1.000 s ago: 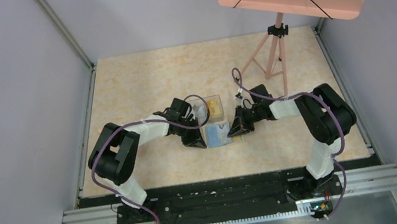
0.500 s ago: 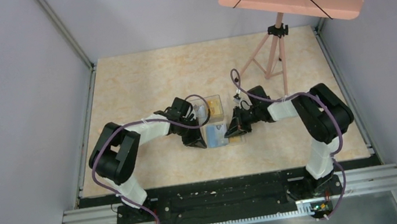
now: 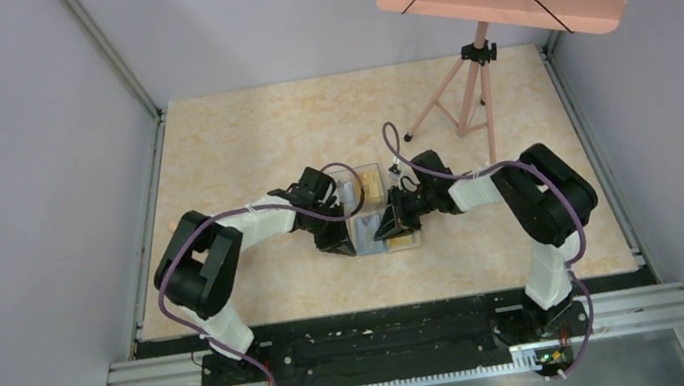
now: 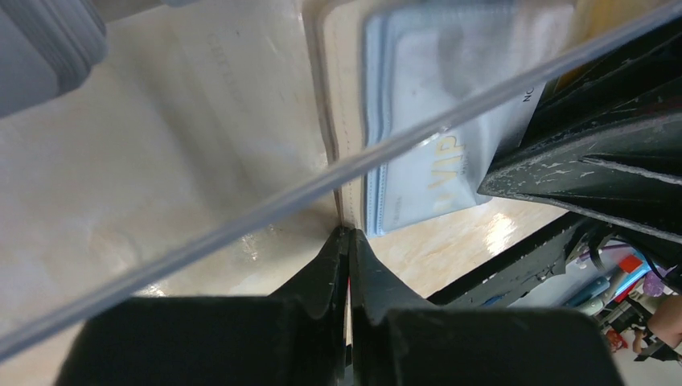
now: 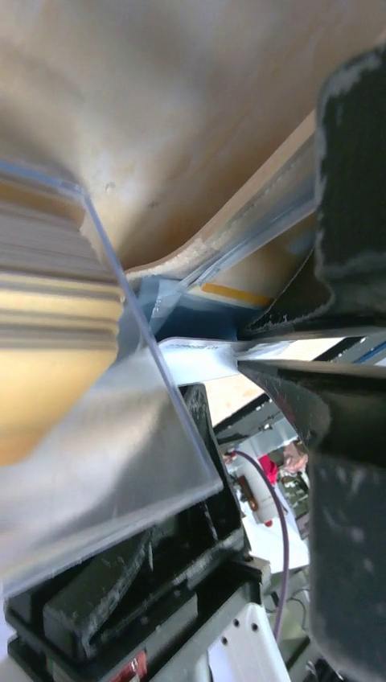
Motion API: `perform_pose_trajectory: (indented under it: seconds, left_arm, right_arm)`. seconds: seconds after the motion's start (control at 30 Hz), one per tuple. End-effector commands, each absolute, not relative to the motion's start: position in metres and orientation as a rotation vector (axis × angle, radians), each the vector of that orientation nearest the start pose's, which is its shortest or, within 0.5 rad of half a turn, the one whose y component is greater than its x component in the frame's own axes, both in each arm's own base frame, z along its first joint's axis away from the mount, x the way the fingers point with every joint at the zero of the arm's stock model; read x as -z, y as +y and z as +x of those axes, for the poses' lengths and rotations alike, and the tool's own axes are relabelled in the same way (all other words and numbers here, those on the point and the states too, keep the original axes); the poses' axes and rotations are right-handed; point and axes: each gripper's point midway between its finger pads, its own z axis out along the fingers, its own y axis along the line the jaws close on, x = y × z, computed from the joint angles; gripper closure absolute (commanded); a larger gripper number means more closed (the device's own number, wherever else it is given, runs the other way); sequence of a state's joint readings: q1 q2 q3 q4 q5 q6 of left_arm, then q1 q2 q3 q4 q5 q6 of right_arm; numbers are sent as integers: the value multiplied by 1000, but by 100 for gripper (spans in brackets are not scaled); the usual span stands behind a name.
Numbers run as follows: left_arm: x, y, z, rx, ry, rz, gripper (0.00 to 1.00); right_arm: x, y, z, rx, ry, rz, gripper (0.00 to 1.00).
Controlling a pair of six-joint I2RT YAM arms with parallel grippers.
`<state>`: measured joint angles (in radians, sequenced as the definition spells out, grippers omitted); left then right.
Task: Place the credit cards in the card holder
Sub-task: Insert the credit card into the card holder.
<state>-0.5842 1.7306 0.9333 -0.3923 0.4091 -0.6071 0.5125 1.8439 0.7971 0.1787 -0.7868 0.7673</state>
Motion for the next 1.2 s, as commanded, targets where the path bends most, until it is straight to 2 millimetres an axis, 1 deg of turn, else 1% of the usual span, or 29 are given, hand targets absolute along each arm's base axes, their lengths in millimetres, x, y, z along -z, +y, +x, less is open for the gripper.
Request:
perform_pose_trajectory:
  seconds: [0.0, 0.13, 0.2, 0.3, 0.43, 0.53, 0.6, 0.63, 0.7, 0.8, 0.87, 0.93, 1.03, 1.17]
  left_arm:
    - [-14, -252, 223, 716, 2958, 108, 94]
    - [-28, -250, 230, 684, 2922, 120, 84]
    - [-38, -251, 235, 685, 2896, 121, 79]
    - [-50, -255, 241, 698, 2868, 124, 74]
    - [-65, -263, 248, 744, 2828, 121, 69]
    - [-75, -272, 252, 802, 2809, 117, 66]
    - [-79, -280, 253, 863, 2792, 117, 65]
    - [-81, -284, 253, 898, 2787, 114, 65]
    - [-83, -294, 255, 977, 2767, 111, 64]
    - [-80, -304, 254, 1062, 2765, 83, 64]
    - [-75, -309, 253, 1106, 2768, 65, 64]
    - [-68, -311, 253, 1125, 2775, 43, 64]
    - [-58, -312, 252, 1129, 2799, 18, 64]
    - [-47, -310, 253, 1082, 2839, -4, 64]
  right_arm:
    - [-34, 306, 238, -1368, 2722, -155, 81]
    - [-39, 294, 241, -1220, 2758, -172, 63]
    - [-43, 289, 241, -1171, 2767, -171, 55]
    - [-50, 284, 243, -1127, 2761, -183, 45]
    - [-58, 278, 246, -1067, 2743, -207, 36]
    - [-62, 276, 248, -1042, 2721, -226, 35]
    - [-64, 277, 249, -1051, 2708, -238, 35]
    - [-65, 278, 249, -1059, 2703, -245, 38]
    - [-64, 280, 251, -1062, 2701, -249, 45]
    - [-58, 279, 251, -1053, 2719, -246, 59]
    - [-52, 279, 250, -1047, 2736, -240, 66]
    - [-46, 278, 249, -1045, 2749, -236, 73]
    - [-37, 275, 246, -1024, 2777, -233, 80]
    - [-28, 269, 246, -956, 2811, -226, 84]
